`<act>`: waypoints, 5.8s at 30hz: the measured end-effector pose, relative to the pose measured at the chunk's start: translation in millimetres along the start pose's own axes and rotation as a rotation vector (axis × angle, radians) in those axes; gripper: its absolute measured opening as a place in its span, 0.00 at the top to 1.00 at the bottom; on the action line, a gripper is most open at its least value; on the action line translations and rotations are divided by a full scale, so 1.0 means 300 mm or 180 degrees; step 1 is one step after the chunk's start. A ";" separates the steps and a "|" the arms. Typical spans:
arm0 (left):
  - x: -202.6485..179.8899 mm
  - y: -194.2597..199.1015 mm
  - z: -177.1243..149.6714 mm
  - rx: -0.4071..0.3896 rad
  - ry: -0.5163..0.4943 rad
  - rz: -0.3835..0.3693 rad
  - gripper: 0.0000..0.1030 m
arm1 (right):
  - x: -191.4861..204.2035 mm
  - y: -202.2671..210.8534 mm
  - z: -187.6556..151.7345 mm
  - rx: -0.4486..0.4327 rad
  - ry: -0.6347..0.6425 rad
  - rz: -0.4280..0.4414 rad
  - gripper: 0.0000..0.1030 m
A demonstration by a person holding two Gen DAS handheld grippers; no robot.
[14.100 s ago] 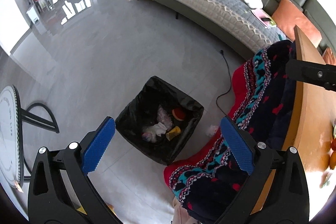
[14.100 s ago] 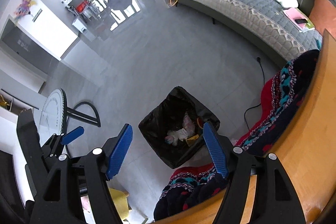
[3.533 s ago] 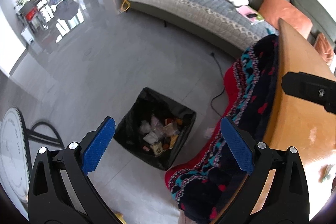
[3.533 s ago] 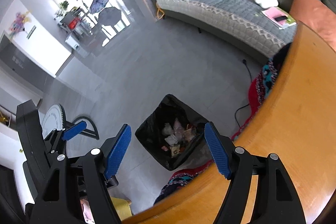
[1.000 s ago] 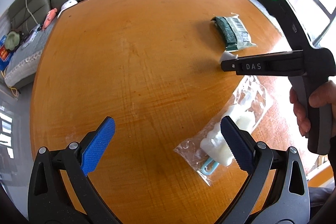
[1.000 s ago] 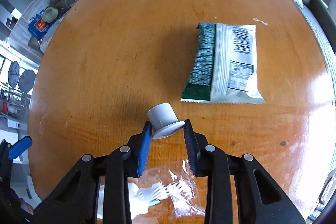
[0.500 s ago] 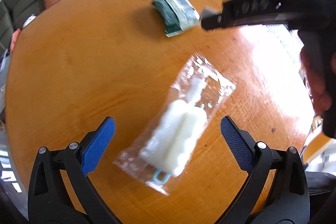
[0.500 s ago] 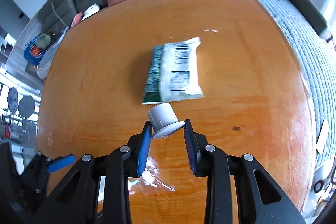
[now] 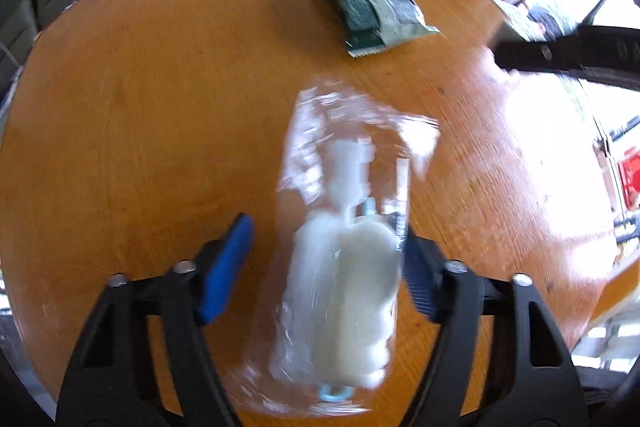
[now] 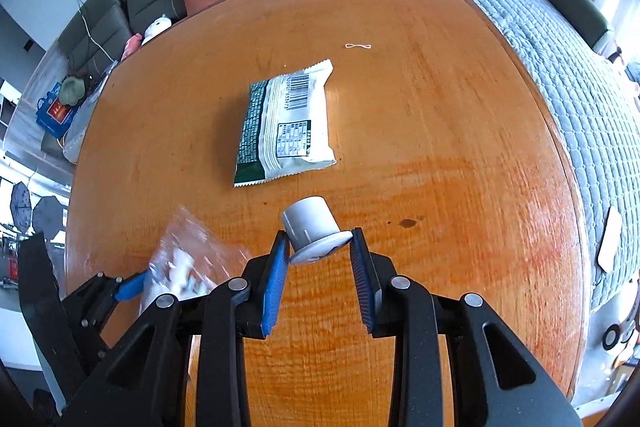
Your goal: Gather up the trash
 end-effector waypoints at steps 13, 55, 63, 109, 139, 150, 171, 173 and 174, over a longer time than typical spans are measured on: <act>0.089 0.036 -0.026 -0.0044 0.0288 -0.0099 0.63 | 0.102 -0.029 -0.002 0.0050 0.0178 0.0119 0.68; 0.892 0.240 -0.395 -0.0236 0.1734 0.0458 0.63 | 1.023 -0.367 -0.170 0.0698 0.1523 0.0608 0.68; 1.072 0.280 -0.578 -0.0217 0.2071 0.0610 0.63 | 1.264 -0.449 -0.278 0.0844 0.1834 0.0732 0.68; 1.716 0.223 -1.379 0.0603 0.3756 0.1379 0.13 | 2.066 -0.923 -0.762 0.1757 0.3044 0.1280 0.42; 1.655 0.382 -1.274 0.0268 0.3633 0.1553 0.08 | 1.994 -0.708 -0.643 0.1354 0.2886 0.1379 0.42; 1.523 0.412 -1.154 0.0134 0.3398 0.1498 0.08 | 1.870 -0.594 -0.591 0.1175 0.2763 0.1373 0.42; 1.191 0.463 -0.805 -0.0175 0.2713 0.1294 0.06 | 1.451 -0.354 -0.387 0.0651 0.2223 0.1189 0.29; 1.161 0.457 -0.767 -0.0194 0.2624 0.1262 0.06 | 1.404 -0.335 -0.362 0.0599 0.2144 0.1146 0.29; 1.140 0.453 -0.740 -0.0208 0.2562 0.1236 0.06 | 1.385 -0.330 -0.355 0.0580 0.2119 0.1128 0.29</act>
Point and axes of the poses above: each gripper's, at about its wrist camera, not at the fingertips, and y roughly against the way its jaws point, x to its left, z to its top, the point moved 6 cm from there along -y, roughly the way its jaws point, and after that the axes turned 13 degrees about z, right-handed, at the moved point
